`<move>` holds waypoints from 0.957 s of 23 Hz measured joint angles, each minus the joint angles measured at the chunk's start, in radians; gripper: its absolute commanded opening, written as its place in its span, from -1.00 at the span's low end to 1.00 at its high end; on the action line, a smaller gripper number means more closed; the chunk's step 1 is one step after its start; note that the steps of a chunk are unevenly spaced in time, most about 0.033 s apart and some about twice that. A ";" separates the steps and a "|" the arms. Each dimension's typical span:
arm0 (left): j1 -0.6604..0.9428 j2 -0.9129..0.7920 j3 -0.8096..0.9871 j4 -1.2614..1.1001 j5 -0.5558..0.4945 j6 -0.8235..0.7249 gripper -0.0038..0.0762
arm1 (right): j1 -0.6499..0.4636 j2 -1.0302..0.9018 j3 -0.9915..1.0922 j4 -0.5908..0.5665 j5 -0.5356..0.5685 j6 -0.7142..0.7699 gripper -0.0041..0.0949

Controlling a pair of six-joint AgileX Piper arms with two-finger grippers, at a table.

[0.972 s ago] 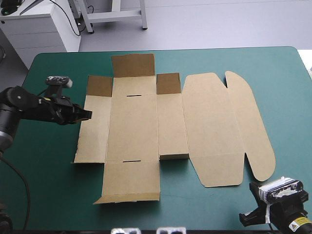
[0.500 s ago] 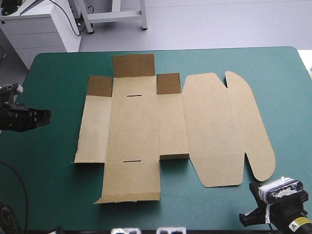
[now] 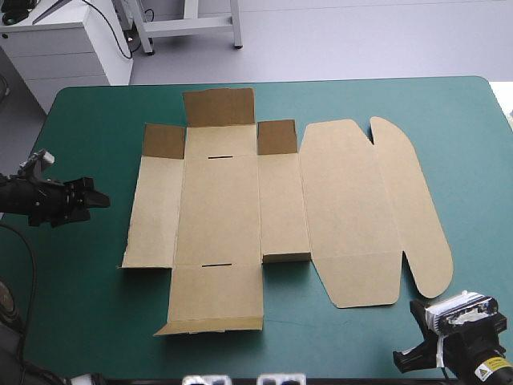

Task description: Fold the box

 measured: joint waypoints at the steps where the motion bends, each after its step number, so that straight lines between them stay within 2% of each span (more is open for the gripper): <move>1: 0.000 0.021 0.032 -0.020 -0.004 0.001 0.47 | 0.000 0.000 0.000 0.000 0.000 0.000 -0.96; 6: -0.037 0.049 0.155 -0.089 -0.012 0.084 0.47 | 0.000 0.000 0.001 0.001 0.000 0.000 -0.96; 16: -0.180 0.147 0.171 -0.163 -0.016 0.114 0.44 | 0.000 0.000 0.001 0.001 0.000 0.000 -0.96; 18: -0.189 0.150 0.171 -0.174 -0.016 0.117 0.31 | 0.000 0.000 0.001 0.001 0.000 0.000 -0.96; 22: -0.192 0.158 0.174 -0.201 -0.026 0.121 -0.18 | 0.000 0.000 0.001 0.001 0.000 0.000 -0.96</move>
